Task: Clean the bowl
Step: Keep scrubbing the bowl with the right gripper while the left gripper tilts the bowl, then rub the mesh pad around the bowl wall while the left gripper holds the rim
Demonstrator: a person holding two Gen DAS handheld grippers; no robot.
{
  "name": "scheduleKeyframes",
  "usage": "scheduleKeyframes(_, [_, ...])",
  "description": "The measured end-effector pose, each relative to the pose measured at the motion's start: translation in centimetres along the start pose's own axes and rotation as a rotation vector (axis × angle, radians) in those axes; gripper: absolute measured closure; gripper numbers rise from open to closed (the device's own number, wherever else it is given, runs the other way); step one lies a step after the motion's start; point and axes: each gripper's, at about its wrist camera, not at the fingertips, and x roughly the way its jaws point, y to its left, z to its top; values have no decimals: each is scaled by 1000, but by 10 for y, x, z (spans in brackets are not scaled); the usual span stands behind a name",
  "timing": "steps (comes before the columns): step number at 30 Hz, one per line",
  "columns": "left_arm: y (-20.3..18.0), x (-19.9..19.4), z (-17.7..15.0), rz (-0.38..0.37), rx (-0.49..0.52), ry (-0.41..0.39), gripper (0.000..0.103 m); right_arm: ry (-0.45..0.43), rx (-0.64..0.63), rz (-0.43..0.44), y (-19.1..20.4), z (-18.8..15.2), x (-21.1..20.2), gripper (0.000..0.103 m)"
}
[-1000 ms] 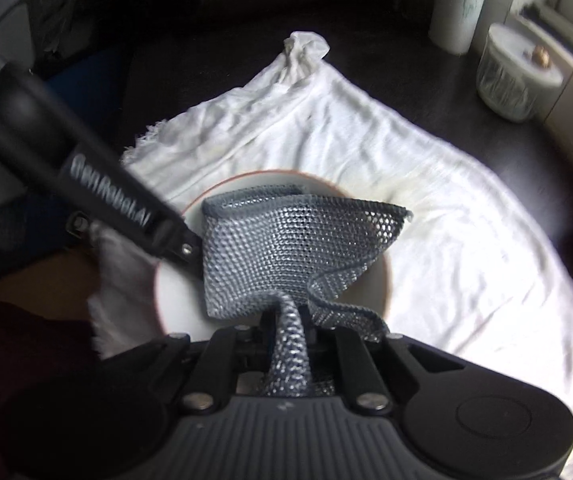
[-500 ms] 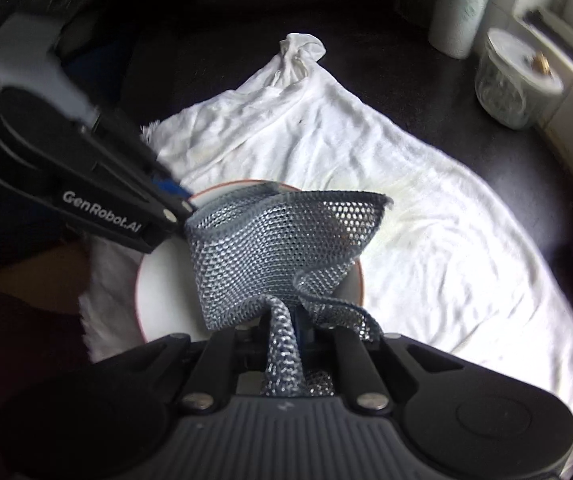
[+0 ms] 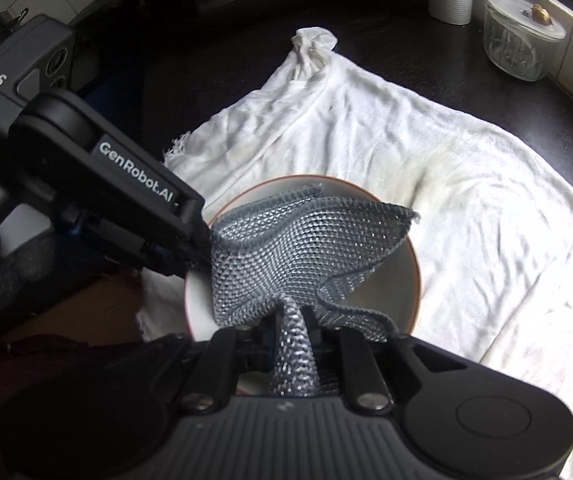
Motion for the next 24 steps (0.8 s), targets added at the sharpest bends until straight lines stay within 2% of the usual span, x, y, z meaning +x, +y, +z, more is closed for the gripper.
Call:
scheduleKeyframes(2, [-16, -1, 1, 50, 145, -6, 88, 10, -47, -38, 1, 0, 0, 91])
scheduleKeyframes(6, [-59, 1, 2, 221, 575, -69, 88, 2, -130, -112, -3, 5, -7, 94])
scheduleKeyframes(9, [-73, 3, 9, 219, 696, -55, 88, 17, -173, -122, -10, 13, -11, 94])
scheduleKeyframes(12, [-75, 5, 16, 209, 739, -45, 87, 23, -182, -129, -17, 15, -10, 94])
scheduleKeyframes(17, [-49, 4, 16, 141, 531, -49, 92, 7, -145, -97, -16, 13, -5, 95])
scheduleKeyframes(20, [-32, 3, 15, 97, 392, -51, 92, -15, -80, -104, -11, 10, -3, 95])
scheduleKeyframes(24, [-14, 1, 11, 51, 222, -56, 92, -5, -15, -69, -8, 8, 2, 95])
